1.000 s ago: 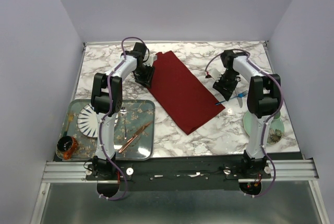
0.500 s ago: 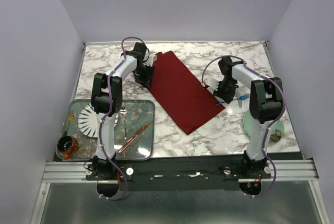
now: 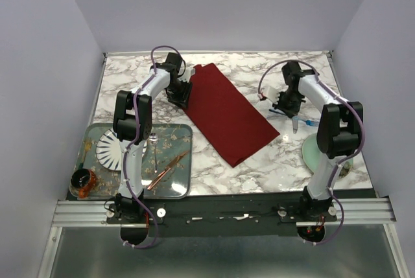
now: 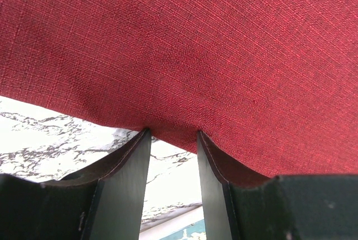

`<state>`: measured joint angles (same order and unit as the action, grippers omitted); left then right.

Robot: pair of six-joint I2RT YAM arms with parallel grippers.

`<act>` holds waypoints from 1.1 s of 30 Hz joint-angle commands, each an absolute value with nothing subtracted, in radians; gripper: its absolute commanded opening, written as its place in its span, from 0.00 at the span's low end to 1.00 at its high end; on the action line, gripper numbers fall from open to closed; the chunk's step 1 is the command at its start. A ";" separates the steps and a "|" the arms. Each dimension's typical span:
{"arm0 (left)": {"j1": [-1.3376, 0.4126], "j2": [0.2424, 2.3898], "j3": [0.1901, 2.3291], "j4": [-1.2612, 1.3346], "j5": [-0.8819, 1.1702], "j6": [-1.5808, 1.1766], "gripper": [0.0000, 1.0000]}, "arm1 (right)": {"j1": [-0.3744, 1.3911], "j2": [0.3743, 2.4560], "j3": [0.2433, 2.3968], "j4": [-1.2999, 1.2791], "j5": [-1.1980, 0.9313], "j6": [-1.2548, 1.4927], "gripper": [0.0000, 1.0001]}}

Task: Fold the napkin into a case and place the utensils inside
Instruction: Move the fork to the corner of the board.

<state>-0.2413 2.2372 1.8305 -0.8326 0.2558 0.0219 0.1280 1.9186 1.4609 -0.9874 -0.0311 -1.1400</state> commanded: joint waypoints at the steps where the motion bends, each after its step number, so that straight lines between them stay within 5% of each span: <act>1: -0.236 2.235 1.847 -0.815 0.299 0.018 0.50 | 0.022 1.988 1.673 -1.043 -0.006 -1.004 0.01; 14: -0.255 2.229 1.847 -0.805 0.305 0.011 0.50 | -0.034 2.266 1.902 -1.042 0.089 -0.735 0.03; 17: -0.256 2.218 1.838 -0.801 0.304 0.014 0.51 | -0.035 2.281 1.901 -1.045 0.089 -0.732 0.14; 22: -0.261 2.183 1.813 -0.770 0.311 0.025 0.52 | -0.035 2.287 1.966 -1.110 0.046 -0.706 0.57; 29: -0.285 2.169 1.835 -0.767 0.324 0.035 0.53 | -0.002 2.215 2.045 -1.212 -0.205 -0.670 0.58; 33: -0.313 2.178 1.835 -0.770 0.331 0.012 0.51 | 0.102 2.169 1.993 -1.212 -0.333 -0.646 0.50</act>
